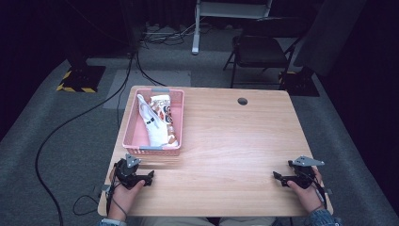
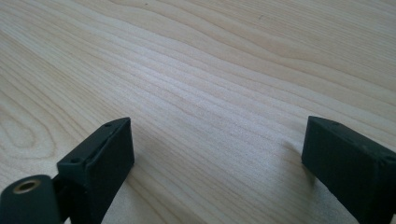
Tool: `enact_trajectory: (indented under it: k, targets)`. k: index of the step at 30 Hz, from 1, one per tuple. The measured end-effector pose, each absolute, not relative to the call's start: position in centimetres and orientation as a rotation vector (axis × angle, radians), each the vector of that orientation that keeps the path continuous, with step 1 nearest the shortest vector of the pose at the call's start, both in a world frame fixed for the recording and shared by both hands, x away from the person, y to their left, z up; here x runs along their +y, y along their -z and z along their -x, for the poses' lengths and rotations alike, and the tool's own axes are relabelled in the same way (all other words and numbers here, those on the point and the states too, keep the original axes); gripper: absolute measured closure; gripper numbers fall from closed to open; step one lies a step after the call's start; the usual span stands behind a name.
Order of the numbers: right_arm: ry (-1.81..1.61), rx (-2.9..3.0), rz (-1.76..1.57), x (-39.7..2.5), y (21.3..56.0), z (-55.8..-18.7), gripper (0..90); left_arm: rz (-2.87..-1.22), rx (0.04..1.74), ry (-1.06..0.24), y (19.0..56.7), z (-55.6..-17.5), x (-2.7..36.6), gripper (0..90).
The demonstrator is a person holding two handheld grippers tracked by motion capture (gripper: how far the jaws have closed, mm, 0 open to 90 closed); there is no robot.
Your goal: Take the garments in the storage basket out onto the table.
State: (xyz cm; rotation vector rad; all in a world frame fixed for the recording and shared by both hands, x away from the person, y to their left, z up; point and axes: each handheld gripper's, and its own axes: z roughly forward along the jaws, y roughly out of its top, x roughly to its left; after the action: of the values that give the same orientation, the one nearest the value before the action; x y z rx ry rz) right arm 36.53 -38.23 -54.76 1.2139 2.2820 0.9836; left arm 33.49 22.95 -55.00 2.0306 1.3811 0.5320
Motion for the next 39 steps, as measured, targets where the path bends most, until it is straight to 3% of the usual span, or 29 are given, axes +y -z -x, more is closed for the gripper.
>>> enact_trajectory:
  k: [39]
  targets:
    - [-0.982,2.292,-1.208,-38.18,54.77,-36.55,7.3,-2.032,1.381,-0.531,54.99,-33.45,22.94,0.1]
